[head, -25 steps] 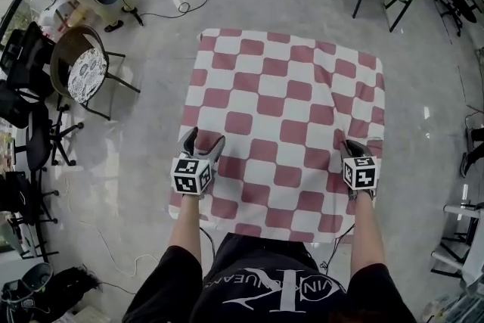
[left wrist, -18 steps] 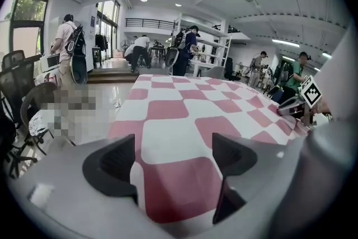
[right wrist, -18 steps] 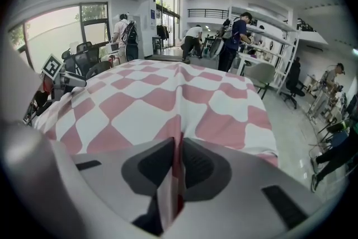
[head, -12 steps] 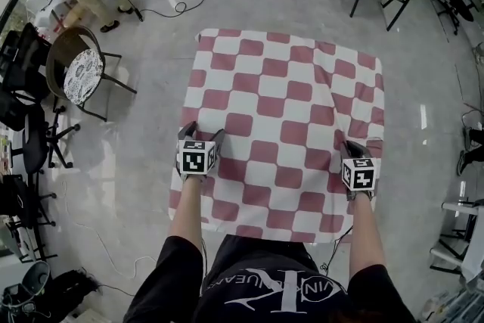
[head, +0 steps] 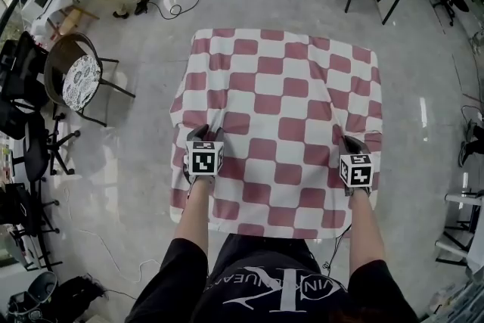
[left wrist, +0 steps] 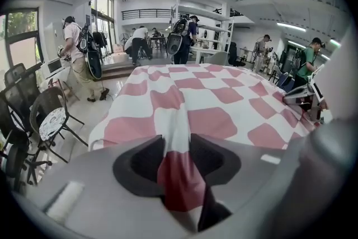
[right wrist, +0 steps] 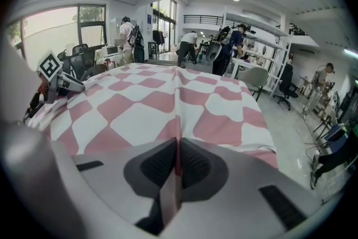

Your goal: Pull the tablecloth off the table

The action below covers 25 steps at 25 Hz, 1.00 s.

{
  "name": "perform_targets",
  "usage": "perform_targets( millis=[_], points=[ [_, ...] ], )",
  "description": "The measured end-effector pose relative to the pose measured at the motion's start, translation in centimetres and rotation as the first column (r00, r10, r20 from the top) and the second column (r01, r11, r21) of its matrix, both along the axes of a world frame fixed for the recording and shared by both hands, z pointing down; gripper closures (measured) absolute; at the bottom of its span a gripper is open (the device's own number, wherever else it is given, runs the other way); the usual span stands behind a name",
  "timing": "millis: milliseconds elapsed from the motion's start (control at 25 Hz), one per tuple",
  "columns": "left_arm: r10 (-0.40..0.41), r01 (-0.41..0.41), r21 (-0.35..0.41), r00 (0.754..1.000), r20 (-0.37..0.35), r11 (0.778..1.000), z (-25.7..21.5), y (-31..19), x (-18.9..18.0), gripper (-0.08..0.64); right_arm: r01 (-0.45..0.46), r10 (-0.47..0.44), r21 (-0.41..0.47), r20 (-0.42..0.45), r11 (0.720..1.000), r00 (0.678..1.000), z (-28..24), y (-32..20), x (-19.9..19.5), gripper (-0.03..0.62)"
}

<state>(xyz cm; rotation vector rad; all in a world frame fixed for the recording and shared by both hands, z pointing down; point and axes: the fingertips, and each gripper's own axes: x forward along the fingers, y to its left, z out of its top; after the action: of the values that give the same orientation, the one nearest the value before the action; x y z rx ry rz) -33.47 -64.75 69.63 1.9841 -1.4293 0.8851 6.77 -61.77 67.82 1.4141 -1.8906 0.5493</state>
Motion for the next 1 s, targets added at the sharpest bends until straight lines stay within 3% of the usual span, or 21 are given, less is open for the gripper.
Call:
perform_targets(
  millis=[240,800,1000],
  points=[
    [0.035,-0.035,-0.004,0.999,0.031,0.999,0.4,0.3,1.8,0.53,-0.002,0.002,0.007,0.011,1.0,1.0,0.0,0.3,0.0,0.578],
    [0.0,-0.001,-0.038,1.0,-0.028,0.999,-0.3,2.5,2.3,0.541,0.0,-0.001,0.01,0.085,1.0,0.996,-0.5,2.6,0.1,0.581],
    [-0.008,0.007,-0.039,0.999,-0.039,0.999,-0.9,3.7,2.4,0.541,-0.02,0.01,0.043,0.206,0.999,0.978,-1.4,3.5,0.7,0.581]
  ],
)
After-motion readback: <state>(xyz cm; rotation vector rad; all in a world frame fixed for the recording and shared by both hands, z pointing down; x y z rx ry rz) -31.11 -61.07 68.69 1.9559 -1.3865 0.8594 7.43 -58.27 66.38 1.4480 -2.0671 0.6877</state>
